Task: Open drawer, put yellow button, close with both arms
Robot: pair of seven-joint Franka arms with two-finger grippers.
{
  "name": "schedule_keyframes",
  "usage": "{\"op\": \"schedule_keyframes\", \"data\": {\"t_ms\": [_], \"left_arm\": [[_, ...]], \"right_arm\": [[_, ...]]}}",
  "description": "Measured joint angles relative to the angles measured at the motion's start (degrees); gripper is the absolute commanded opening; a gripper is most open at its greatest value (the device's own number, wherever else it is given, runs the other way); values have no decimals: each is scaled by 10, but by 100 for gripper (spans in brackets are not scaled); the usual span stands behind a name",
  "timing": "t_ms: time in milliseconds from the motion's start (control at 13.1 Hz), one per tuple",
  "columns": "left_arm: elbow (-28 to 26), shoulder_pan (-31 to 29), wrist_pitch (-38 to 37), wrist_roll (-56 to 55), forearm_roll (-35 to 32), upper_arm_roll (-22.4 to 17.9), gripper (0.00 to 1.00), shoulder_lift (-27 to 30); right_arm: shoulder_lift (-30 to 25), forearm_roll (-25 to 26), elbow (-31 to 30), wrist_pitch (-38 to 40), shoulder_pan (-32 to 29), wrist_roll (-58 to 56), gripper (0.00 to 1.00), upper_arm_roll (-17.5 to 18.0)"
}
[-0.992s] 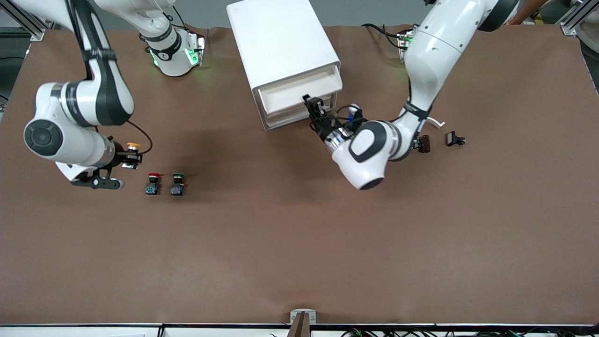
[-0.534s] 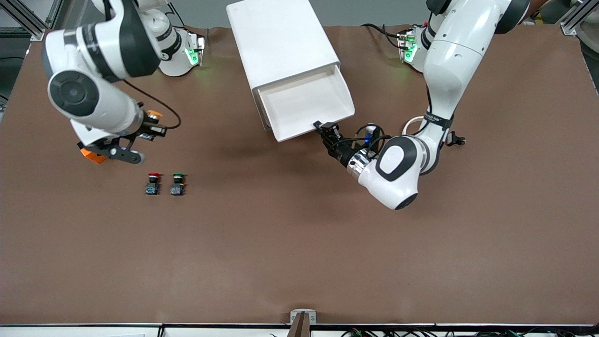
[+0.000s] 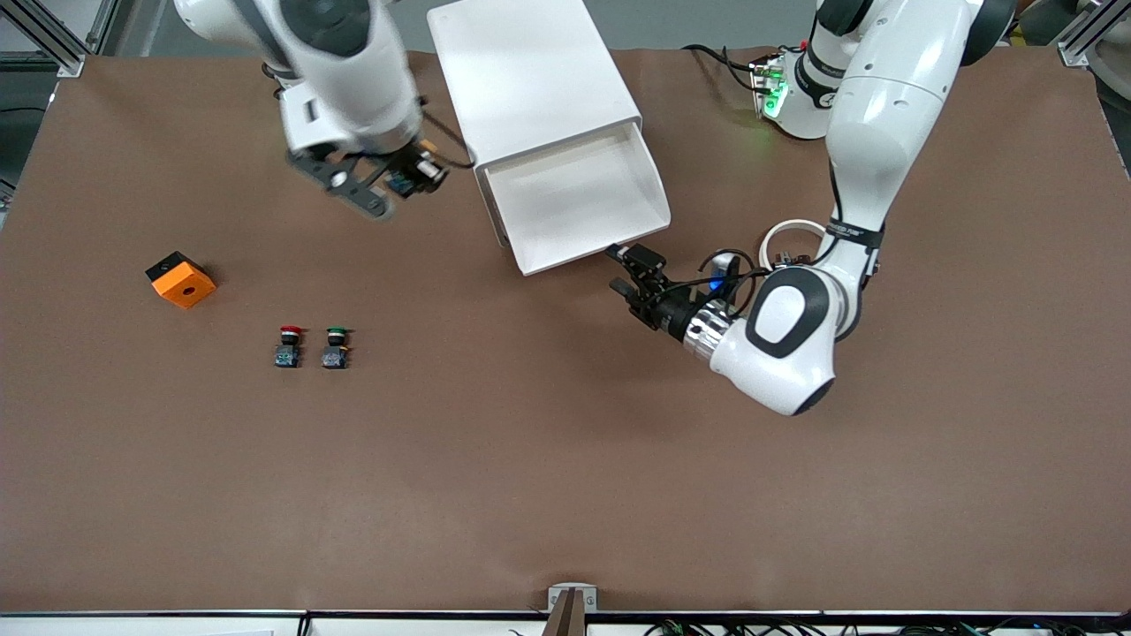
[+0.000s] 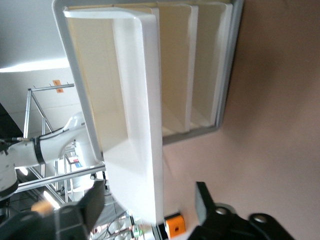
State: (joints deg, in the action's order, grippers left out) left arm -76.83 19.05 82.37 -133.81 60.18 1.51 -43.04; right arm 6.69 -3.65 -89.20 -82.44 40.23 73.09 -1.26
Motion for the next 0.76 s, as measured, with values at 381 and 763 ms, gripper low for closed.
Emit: {"op": "schedule_keyframes", "data": {"t_ms": [381,763], "left_arm": [[57,-48,-2,40,-75,-30,100,4],[62,-48,-2,137,-114,-111,100,15]], "right_arm": [[37,-50,3,-127,45,169,24,-1],[101,-51,5,-219,80,262,24,-1]]}}
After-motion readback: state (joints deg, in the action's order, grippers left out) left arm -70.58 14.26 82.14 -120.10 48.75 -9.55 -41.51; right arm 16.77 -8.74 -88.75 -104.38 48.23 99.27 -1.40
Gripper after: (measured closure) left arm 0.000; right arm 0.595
